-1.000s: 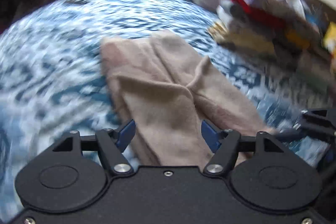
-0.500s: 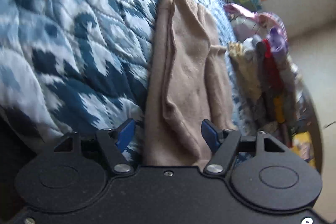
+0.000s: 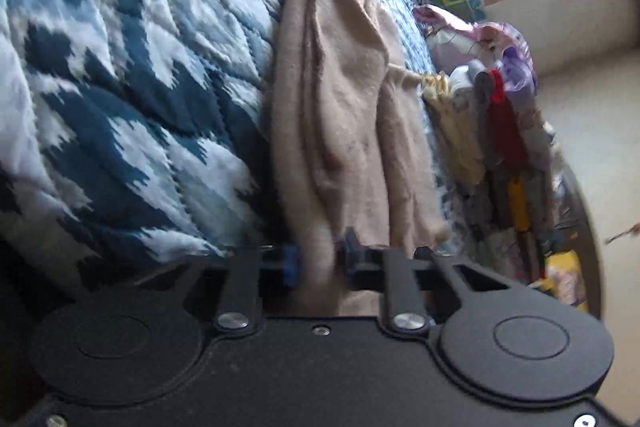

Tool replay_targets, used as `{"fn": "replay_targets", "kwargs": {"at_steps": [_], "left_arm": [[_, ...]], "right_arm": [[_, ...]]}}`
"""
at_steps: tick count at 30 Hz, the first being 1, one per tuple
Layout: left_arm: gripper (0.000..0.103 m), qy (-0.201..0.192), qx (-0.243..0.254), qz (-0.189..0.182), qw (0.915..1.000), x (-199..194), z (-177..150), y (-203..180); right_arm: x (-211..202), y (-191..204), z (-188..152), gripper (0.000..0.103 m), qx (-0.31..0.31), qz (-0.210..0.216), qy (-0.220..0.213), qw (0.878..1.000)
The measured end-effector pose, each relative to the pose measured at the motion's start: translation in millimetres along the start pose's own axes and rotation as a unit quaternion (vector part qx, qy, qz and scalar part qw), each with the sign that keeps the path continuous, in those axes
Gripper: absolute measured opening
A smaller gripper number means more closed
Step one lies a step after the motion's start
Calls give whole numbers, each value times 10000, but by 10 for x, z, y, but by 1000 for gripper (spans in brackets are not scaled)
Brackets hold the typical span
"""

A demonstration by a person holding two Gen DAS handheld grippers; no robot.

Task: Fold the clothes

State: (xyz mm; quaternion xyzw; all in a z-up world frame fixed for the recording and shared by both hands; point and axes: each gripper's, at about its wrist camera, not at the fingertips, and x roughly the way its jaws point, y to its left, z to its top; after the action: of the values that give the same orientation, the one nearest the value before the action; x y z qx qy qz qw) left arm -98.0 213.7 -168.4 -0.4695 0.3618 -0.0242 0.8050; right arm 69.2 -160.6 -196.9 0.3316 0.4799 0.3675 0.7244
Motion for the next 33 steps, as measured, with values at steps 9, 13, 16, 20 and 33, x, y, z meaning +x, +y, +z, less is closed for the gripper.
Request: {"fn": "replay_targets", "kwargs": {"at_steps": [9, 13, 16, 20, 33], "left_arm": [[57, 261, 125, 139, 9995, -243, 62, -12], [61, -97, 2110, 363, 9768, -627, 120, -417], [68, -424, 4455, 803, 8907, -740, -99, -749], [68, -172, 6975, 1424, 7021, -510, -563, -762], [71, -163, 8934, 1343, 4285, -297, -887, -67]], "right_arm": [[-43, 412, -125, 45, -1087, -656, 423, 9910], [-332, 744, -173, 59, -2483, -1034, 355, 9625], [-498, 961, -314, 59, -4123, -1714, 293, 8943], [-634, 1040, -688, 62, -6327, -2495, 301, 7325], [-501, 536, -1252, 66, -8628, -2682, 497, 4256]]}}
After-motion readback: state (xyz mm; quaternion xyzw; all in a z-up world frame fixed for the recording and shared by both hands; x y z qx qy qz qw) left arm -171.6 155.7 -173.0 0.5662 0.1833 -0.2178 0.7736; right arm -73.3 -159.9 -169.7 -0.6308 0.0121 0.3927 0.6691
